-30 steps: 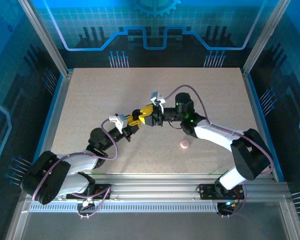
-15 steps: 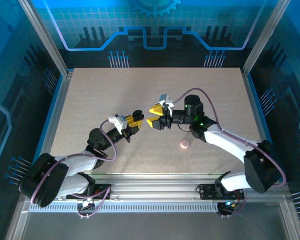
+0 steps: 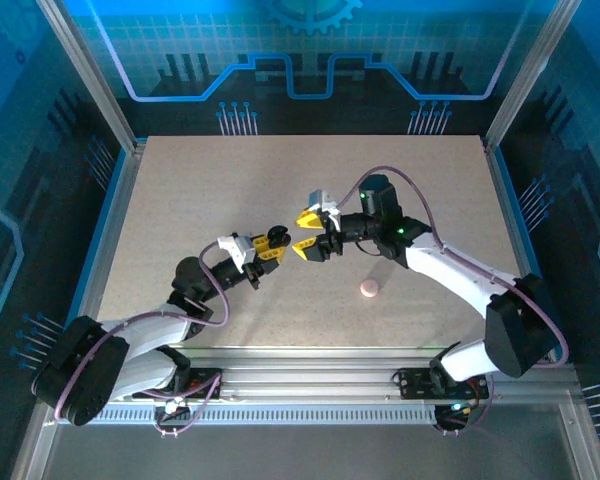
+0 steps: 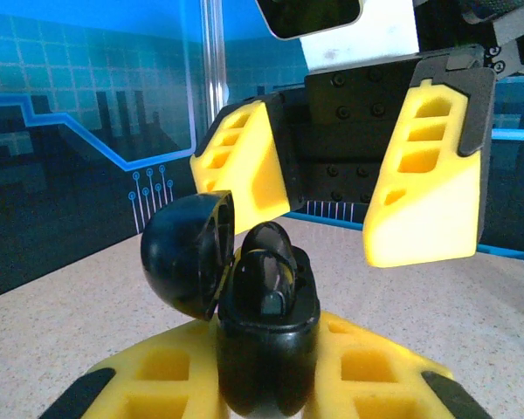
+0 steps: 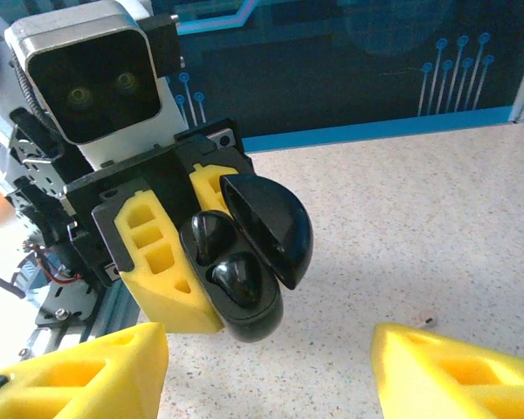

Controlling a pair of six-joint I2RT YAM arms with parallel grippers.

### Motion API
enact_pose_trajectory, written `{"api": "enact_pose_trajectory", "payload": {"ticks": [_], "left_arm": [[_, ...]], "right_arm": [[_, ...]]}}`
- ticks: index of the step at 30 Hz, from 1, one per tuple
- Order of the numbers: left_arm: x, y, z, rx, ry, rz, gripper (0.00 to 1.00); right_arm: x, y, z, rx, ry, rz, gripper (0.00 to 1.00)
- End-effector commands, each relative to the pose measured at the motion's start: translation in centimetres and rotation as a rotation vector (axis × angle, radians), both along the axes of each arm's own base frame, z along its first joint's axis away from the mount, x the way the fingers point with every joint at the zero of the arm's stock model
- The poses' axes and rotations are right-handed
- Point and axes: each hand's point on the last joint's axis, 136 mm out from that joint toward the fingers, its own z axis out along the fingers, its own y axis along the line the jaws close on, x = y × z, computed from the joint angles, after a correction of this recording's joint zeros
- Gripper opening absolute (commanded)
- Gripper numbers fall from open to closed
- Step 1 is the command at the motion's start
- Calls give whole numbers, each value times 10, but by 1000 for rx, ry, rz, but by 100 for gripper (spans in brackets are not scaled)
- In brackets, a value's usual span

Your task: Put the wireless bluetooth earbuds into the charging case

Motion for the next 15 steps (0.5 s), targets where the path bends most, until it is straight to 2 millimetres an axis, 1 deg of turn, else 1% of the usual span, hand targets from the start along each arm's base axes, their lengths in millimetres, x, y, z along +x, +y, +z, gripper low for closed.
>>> {"api": "enact_pose_trajectory", "payload": {"ticks": [1,8,15], "left_arm": [[-7,-4,11,7,-53,-32,7],[-7,-4,10,8,-48,-35,7],[-8,-3,11,6,-52,-31,7]], "right_arm": [[-9,4,2,-7,8,85,63],[-14,15,2,-17,18,152,61],[-18,22,0,-21,26,197,60]]}}
